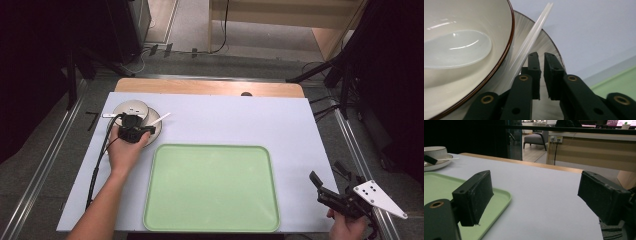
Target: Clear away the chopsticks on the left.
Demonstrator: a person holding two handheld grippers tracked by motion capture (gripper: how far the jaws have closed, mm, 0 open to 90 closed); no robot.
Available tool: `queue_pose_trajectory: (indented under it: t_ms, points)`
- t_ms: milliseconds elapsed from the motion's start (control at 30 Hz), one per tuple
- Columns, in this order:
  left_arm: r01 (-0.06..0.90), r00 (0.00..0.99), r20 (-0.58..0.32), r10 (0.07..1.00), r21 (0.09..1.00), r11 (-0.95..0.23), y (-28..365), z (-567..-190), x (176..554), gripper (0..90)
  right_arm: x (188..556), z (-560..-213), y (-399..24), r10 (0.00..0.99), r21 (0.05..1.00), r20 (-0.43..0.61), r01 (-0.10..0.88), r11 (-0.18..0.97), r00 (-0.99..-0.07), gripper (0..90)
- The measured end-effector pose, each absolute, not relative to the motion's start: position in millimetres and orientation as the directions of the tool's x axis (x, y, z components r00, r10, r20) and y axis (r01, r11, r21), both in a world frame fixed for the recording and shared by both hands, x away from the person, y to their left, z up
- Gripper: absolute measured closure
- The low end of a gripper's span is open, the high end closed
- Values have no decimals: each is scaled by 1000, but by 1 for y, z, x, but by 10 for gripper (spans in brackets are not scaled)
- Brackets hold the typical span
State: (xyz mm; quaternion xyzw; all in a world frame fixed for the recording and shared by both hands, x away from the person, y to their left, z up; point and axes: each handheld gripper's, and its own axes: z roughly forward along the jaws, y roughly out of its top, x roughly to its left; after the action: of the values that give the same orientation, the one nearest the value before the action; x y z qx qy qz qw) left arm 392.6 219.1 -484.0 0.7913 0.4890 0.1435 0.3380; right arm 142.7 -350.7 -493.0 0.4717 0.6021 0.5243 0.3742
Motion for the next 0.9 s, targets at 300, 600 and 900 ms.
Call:
queue_pose_trajectory:
  t_ms: [300, 600, 900]
  points:
    - [682, 527, -121, 841, 650, -334, 259, -453, 377, 717, 142, -493, -350, 962, 984, 40, 178, 9, -270, 128]
    - [700, 544, -121, 830, 611, -370, 267, -464, 383, 693, 143, -493, -349, 962, 984, 37, 179, 13, -271, 129]
    - [693, 538, -76, 840, 607, -389, 281, -467, 374, 714, 141, -493, -352, 963, 983, 42, 182, 8, -265, 129]
